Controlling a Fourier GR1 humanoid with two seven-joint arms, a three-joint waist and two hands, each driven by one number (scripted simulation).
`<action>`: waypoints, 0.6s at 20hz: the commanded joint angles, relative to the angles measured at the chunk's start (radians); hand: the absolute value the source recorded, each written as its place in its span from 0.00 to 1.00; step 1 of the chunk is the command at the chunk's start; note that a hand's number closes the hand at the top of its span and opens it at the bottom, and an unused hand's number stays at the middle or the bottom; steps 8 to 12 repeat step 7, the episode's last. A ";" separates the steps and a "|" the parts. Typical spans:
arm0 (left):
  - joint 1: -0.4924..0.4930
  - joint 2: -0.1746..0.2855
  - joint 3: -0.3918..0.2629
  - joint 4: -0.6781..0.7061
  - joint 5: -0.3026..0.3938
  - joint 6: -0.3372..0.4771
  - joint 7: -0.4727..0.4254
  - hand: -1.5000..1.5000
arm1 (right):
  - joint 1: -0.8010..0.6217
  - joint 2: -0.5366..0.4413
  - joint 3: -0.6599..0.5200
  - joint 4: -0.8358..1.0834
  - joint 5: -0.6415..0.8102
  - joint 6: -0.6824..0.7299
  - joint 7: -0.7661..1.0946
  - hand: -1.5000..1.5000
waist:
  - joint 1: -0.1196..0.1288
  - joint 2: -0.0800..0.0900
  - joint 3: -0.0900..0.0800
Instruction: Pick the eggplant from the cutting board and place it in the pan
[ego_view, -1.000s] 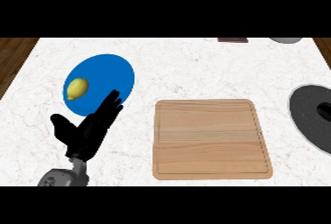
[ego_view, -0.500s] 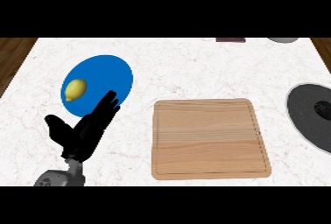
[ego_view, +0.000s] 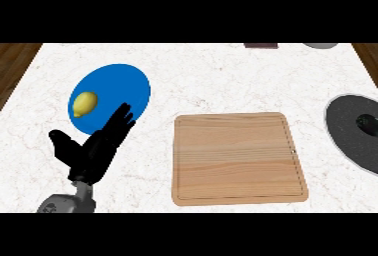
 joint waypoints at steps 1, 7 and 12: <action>0.033 -0.027 -0.031 -0.014 -0.030 0.011 -0.024 0.50 | 0.072 0.002 0.009 -0.004 0.001 0.099 -0.121 0.00 | -0.003 -0.003 0.000; 0.038 0.000 -0.006 -0.022 -0.006 -0.025 -0.009 0.50 | 0.099 -0.006 0.030 -0.030 0.003 0.144 -0.137 0.00 | -0.005 -0.005 -0.002; 0.038 0.000 -0.006 -0.022 -0.006 -0.025 -0.009 0.50 | 0.099 -0.006 0.030 -0.030 0.003 0.144 -0.137 0.00 | -0.005 -0.005 -0.002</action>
